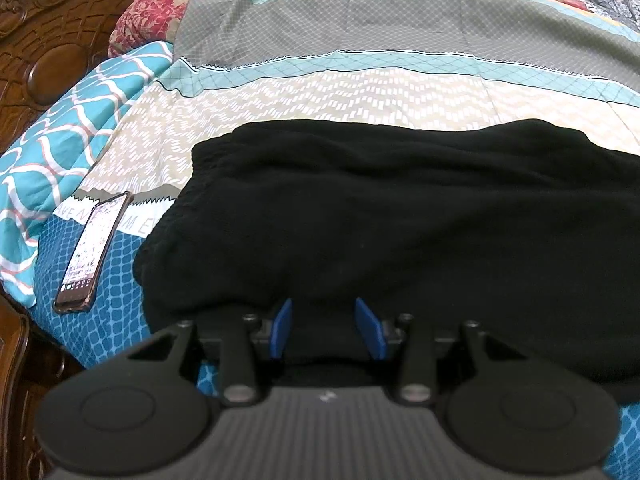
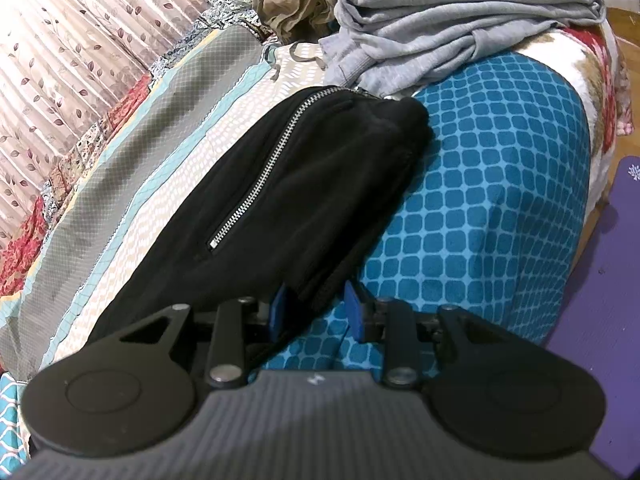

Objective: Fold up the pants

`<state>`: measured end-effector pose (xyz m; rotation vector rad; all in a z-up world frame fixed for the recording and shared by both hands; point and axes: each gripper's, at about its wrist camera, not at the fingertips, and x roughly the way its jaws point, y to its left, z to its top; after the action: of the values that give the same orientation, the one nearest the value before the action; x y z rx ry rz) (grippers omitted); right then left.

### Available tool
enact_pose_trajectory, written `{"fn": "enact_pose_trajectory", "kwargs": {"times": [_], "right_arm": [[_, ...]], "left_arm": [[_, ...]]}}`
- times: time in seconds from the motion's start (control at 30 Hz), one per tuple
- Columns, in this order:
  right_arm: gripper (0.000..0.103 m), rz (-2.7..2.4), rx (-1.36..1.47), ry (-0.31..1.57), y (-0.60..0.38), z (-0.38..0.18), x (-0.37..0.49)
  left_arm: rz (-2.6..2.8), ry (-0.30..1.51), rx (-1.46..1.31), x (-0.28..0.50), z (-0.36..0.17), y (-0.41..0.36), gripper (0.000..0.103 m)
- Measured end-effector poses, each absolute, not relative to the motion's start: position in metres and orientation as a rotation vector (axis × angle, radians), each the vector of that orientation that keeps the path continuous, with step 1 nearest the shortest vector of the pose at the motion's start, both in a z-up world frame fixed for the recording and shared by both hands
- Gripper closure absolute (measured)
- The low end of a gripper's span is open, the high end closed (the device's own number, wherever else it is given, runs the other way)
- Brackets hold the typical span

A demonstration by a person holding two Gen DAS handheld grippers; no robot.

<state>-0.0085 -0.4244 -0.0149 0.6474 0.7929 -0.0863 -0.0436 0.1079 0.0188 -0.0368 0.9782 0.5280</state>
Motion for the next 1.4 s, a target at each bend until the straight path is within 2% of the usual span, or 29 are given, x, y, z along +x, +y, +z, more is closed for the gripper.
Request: {"fn": "enact_pose_trajectory", "kwargs": {"times": [0.23,0.33,0.77,0.97,1.07,1.4], "right_arm": [[0.067,-0.114,0.58,0.803,-0.41,-0.007,-0.009],[0.061,-0.108,0.497,0.792,-0.391,0.001,-0.011],[0.061,0.156,0.186,0.746,-0.299,0.025,-0.005],[0.061,0.289,0.099,0.79,-0.261,0.014,0.0],[0.06,0.293,0.039,0.879,-0.251,-0.004,0.007],[0.059,0.305,-0.014,0.849,-0.254,-0.008,0.008]], "left_arm": [[0.521,0.976,-0.04,-0.044,0.019,0.108,0.065],[0.518,0.974,-0.043,-0.044,0.019,0.109,0.065],[0.511,0.97,-0.048,-0.045,0.019,0.109,0.063],[0.507,0.969,-0.04,-0.045,0.017,0.108,0.063],[0.507,0.968,-0.04,-0.045,0.017,0.108,0.063],[0.502,0.965,-0.032,-0.046,0.016,0.108,0.062]]}}
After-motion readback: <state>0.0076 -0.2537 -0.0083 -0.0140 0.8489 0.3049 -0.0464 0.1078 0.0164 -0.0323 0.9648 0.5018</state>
